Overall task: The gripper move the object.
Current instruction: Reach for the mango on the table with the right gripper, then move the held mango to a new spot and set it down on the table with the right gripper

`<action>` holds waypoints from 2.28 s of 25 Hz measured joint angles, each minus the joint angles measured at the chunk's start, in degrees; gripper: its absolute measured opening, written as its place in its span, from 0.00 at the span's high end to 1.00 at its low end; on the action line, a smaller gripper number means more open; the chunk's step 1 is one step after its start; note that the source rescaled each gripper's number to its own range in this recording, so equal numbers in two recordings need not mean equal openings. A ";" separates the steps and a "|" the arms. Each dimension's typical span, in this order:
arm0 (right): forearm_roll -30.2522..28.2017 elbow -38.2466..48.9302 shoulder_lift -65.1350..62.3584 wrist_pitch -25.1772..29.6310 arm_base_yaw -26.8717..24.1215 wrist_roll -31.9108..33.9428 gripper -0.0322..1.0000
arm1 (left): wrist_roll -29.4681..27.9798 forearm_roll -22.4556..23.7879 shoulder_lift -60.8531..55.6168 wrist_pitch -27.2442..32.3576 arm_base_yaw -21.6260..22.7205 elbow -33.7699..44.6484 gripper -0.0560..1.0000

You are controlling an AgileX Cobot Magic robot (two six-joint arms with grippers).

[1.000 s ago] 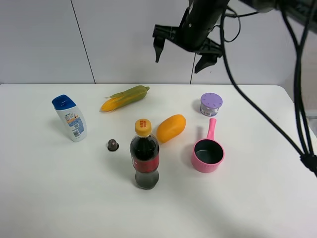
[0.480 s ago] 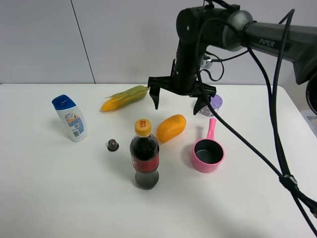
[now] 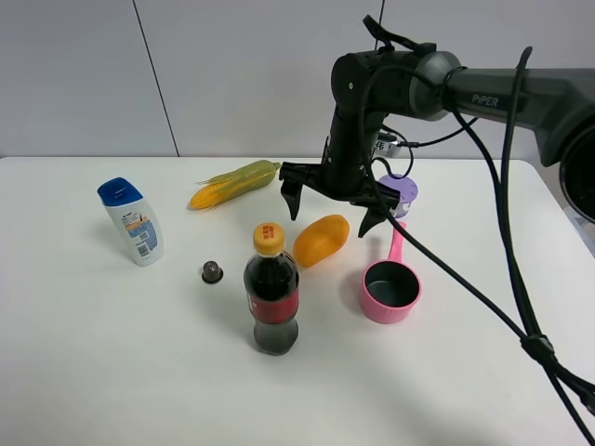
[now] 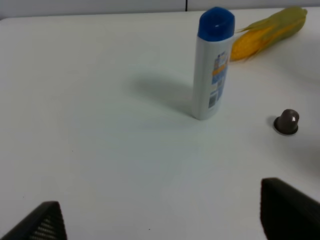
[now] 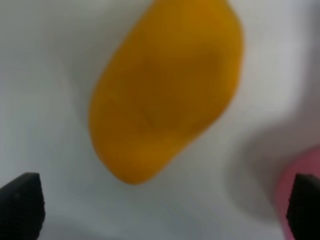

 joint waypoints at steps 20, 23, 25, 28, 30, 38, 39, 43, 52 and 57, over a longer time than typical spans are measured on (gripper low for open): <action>-2.61 0.13 3.87 -5.18 -0.55 11.54 0.08 | 0.00 0.00 0.00 0.00 0.00 0.00 0.00; -2.78 0.13 4.34 -5.61 -0.55 11.69 0.08 | 0.00 0.00 0.00 0.00 0.00 0.00 0.00; -2.78 0.13 4.99 -6.05 -0.55 11.80 0.08 | 0.00 0.00 0.00 0.00 0.00 0.00 0.00; -2.56 0.13 6.60 -6.67 -0.55 11.92 0.08 | 0.00 0.00 0.00 0.00 0.00 0.00 0.00; -2.42 0.13 7.51 -7.03 -0.55 11.91 0.12 | 0.00 0.00 0.00 0.00 0.00 0.00 0.00; -1.32 0.13 9.60 -8.54 -0.55 11.91 0.60 | 0.00 0.00 0.00 0.00 0.00 0.00 0.00; -1.31 0.13 9.74 -8.76 -0.55 11.91 0.73 | 0.00 0.00 0.00 0.00 0.00 0.00 0.00; -1.51 0.13 9.74 -9.94 -0.55 11.86 0.97 | 0.00 0.00 0.00 0.00 0.00 0.00 0.00; -5.10 0.17 3.37 -17.90 -0.55 -10.94 0.97 | 0.00 0.00 0.00 0.00 0.00 0.00 0.00; -5.65 0.17 -6.62 -18.41 -0.03 -31.79 0.97 | 0.00 0.00 0.00 0.00 0.00 0.00 0.00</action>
